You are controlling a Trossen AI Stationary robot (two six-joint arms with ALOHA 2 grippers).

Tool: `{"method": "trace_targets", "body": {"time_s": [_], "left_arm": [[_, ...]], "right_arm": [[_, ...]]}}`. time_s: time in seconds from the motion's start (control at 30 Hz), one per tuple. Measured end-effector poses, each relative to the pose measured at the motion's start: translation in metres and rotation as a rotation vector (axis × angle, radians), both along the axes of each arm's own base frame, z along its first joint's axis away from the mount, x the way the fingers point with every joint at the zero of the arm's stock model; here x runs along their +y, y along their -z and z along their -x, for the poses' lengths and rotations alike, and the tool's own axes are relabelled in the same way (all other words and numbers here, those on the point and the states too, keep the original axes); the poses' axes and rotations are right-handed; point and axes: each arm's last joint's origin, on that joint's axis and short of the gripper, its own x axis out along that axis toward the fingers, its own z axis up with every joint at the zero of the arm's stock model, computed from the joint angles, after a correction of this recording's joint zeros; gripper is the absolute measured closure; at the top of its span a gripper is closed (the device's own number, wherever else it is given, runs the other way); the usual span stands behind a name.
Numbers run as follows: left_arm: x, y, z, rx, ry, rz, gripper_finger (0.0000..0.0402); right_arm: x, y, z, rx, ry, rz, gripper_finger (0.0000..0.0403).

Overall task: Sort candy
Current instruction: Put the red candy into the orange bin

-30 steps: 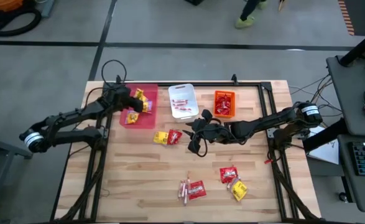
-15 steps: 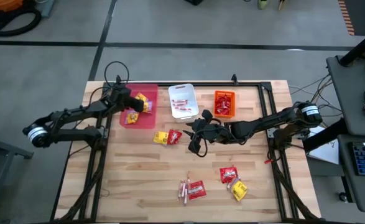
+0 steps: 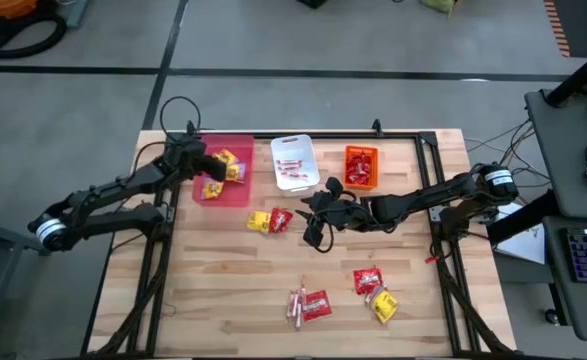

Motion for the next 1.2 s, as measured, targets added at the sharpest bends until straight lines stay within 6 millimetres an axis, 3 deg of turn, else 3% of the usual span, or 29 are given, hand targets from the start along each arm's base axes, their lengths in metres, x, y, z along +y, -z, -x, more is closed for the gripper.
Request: {"method": "trace_targets", "body": {"time_s": [0.13,0.3,0.7,0.97,1.2], "left_arm": [[-0.007,-0.007,0.002,-0.069,0.051,0.016,0.0315],[-0.023,-0.017,-0.008,-0.214,0.273,0.067,0.0315],[-0.102,-0.031,-0.052,-0.234,0.684,-0.113,0.0315],[-0.145,-0.023,-0.071,-0.207,0.877,-0.179,0.0313],[-0.158,-0.004,-0.096,-0.201,0.939,-0.204,0.0272]], "right_arm": [[0.000,0.000,0.000,0.000,0.000,0.000,0.0255],[0.000,0.000,0.000,0.005,-0.006,0.011,0.0259],[0.000,0.000,0.000,0.018,-0.016,0.031,0.0252],[0.000,0.000,0.000,0.020,-0.018,0.034,0.0252],[0.000,0.000,0.000,0.020,-0.018,0.034,0.0252]]}}
